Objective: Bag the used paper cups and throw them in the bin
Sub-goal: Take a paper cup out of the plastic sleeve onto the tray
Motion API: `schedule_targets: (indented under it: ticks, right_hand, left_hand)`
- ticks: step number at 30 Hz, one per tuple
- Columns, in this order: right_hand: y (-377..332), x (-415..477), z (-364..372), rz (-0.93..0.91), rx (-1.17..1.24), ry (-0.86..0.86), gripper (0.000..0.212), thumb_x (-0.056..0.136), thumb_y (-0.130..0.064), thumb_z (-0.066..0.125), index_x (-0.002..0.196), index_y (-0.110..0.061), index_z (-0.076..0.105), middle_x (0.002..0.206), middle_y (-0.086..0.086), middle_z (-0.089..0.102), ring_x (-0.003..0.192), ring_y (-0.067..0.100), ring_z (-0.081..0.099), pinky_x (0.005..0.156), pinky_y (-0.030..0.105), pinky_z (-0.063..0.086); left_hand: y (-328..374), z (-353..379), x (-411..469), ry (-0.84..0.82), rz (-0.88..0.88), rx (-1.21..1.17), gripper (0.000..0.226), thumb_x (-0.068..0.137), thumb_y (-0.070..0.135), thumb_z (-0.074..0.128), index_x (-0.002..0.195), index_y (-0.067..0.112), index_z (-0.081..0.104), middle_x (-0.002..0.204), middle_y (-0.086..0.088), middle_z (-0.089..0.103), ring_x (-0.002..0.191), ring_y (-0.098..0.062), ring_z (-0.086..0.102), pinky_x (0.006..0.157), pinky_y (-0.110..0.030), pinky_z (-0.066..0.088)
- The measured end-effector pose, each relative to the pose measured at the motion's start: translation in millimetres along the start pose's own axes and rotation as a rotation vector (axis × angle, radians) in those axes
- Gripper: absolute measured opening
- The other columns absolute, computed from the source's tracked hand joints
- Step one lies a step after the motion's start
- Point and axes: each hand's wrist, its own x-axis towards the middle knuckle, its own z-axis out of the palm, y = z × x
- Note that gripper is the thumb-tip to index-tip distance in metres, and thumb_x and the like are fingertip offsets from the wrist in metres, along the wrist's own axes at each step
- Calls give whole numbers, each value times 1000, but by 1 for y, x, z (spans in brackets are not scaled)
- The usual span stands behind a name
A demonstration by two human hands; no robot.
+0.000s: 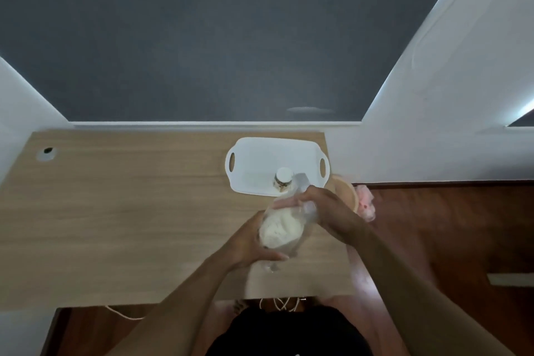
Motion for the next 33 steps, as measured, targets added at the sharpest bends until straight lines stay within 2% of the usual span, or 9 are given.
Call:
schedule_targets:
  ticks: [4,7,10,16,18,20,23,28,33]
  right_hand:
    - [-9,-2,-8,-18,133,-1,59,107,-24,29,105,-3,85,136,15,77,138,33,64,124,50,42]
    - [-7,6,-23,-4,151,57,74,109,-37,21,121,12,76,136,17,76,129,35,69,98,41,53]
    - [-6,10,-34,13,-15,41,51,105,-24,37,123,-4,81,133,10,79,121,48,70,78,37,47]
    - [-7,13,-36,52,-496,-90,49,94,4,71,126,-31,83,101,-34,80,96,-11,74,91,24,59]
    - [2,26,-34,68,-592,-80,50,95,-3,71,92,-50,87,84,-37,77,87,-9,74,104,40,60]
    - [13,37,-30,26,-598,-37,25,90,-25,73,95,-45,87,96,-26,83,100,7,79,108,47,59]
    - [14,39,-21,-4,-504,78,21,98,-22,78,118,-18,86,111,-5,85,111,14,78,89,22,60]
    - [-4,37,-6,-29,-448,122,18,105,-2,65,108,-18,71,86,-18,71,79,-11,68,68,7,47]
    - [-15,40,4,48,-312,63,28,99,-18,68,81,-36,78,71,-20,73,72,-6,67,72,17,53]
  left_hand:
    - [18,-9,-2,91,36,17,89,70,49,102,145,39,57,134,17,72,122,-4,70,105,-41,58]
    - [20,-29,-2,117,48,52,83,71,42,102,143,39,61,131,16,73,120,-4,70,104,-38,58]
    - [19,-56,-3,134,62,176,82,70,48,100,143,44,62,130,19,70,120,-4,67,105,-41,57]
    - [33,-101,-4,143,74,360,76,71,57,94,140,49,63,124,20,67,115,-2,64,99,-31,55]
    - [40,-107,-3,145,65,381,74,72,54,94,138,45,64,121,21,69,110,-2,65,95,-30,56]
    - [45,-110,0,154,31,396,70,70,54,93,132,40,65,116,20,70,105,-3,66,93,-33,58]
    - [51,-113,5,144,-11,432,65,68,57,93,125,36,68,110,19,72,98,-4,68,88,-34,59]
    - [62,-117,12,127,19,514,53,66,61,90,107,34,68,93,14,71,84,-10,66,79,-41,57]
    - [70,-112,21,96,110,614,49,66,65,87,102,44,61,96,20,66,87,-4,61,79,-36,56]
